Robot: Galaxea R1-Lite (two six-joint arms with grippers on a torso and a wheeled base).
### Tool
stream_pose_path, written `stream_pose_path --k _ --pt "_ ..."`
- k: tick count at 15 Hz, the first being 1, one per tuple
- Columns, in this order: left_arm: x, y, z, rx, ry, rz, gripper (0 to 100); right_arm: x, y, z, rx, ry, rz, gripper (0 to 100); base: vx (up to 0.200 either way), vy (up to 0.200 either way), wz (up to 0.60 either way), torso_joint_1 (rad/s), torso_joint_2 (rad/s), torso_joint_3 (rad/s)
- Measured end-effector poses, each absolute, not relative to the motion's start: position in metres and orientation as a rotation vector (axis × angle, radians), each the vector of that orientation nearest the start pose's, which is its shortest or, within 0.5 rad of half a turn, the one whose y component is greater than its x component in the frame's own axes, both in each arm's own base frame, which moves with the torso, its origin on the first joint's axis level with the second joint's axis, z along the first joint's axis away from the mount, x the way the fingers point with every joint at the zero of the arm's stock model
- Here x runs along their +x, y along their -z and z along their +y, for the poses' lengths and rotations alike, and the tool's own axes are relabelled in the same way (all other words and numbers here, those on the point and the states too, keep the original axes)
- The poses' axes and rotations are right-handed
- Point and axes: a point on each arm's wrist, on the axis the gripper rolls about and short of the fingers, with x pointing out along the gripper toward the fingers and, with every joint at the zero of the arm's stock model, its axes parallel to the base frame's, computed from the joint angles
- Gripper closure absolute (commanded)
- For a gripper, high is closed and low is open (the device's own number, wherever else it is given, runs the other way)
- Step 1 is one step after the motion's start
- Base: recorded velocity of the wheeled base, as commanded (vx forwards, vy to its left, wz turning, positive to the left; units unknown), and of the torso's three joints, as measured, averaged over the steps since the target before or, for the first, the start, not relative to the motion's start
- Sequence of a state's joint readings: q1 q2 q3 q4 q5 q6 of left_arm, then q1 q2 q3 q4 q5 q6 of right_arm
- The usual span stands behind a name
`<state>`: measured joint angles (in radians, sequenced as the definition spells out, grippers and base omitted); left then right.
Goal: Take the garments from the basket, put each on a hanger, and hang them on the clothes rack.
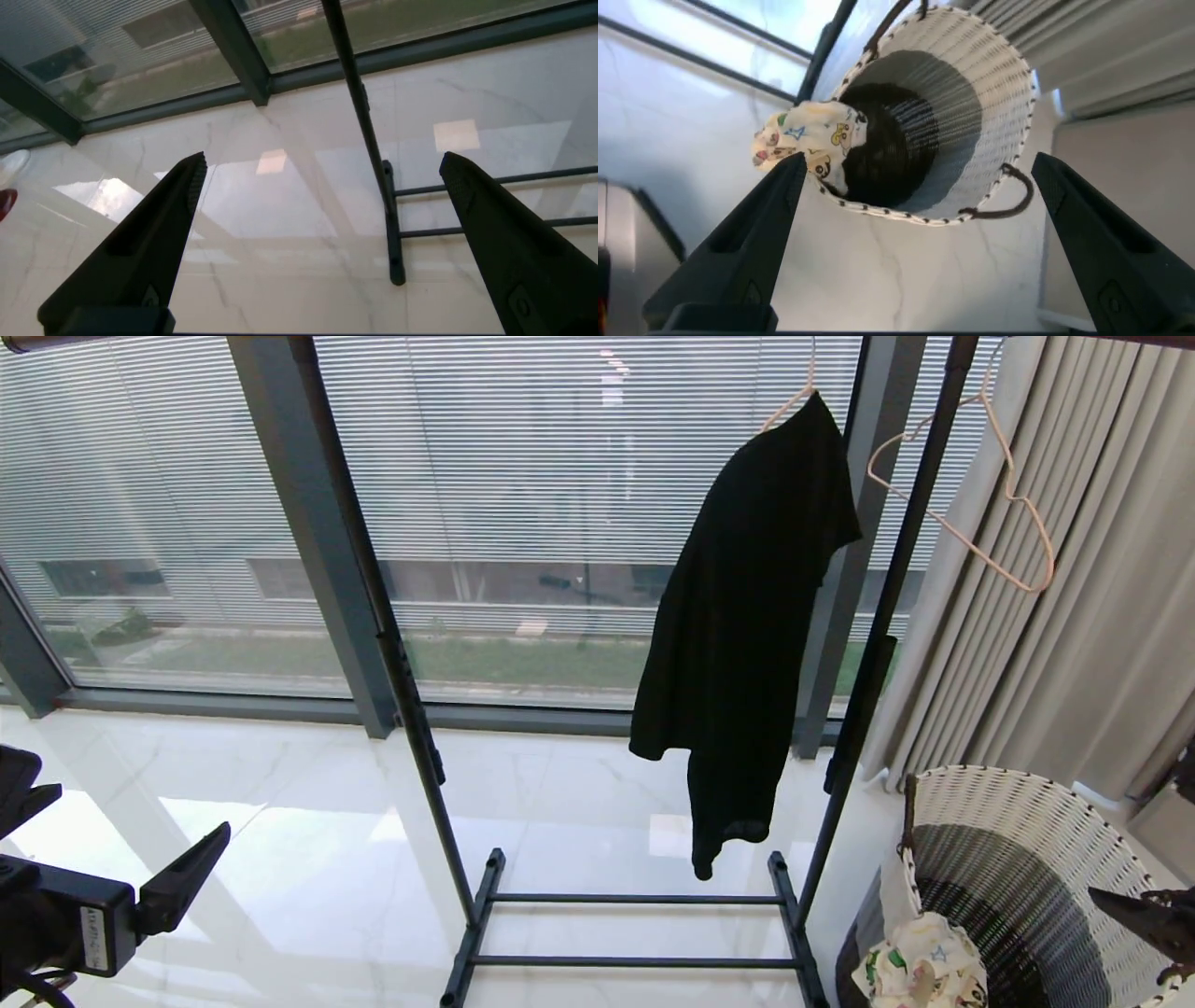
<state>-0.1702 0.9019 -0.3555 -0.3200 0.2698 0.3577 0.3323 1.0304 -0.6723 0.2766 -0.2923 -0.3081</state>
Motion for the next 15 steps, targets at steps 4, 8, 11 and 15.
stream_pose_path --k 4,8,11,15 --pt "0.101 -0.186 -0.012 0.406 -0.048 0.236 0 0.113 -0.169 0.031 -0.572 -0.177 0.743 0 0.000 0.000 0.00 0.000 0.00 0.000" --pt "0.100 -0.185 -0.012 0.407 -0.047 0.235 0 0.124 -0.120 0.037 -0.617 -0.216 0.832 0 0.000 0.000 0.00 0.000 0.00 0.000" --pt "0.100 -0.185 -0.012 0.409 -0.050 0.236 0 0.134 -0.091 0.041 -0.637 -0.236 0.900 0 0.000 0.000 0.00 0.000 0.00 0.000" --pt "0.098 -0.180 -0.011 0.416 -0.091 0.255 0 0.164 -0.066 0.053 -0.641 -0.240 0.904 0 0.000 0.000 0.00 0.000 0.00 0.000"
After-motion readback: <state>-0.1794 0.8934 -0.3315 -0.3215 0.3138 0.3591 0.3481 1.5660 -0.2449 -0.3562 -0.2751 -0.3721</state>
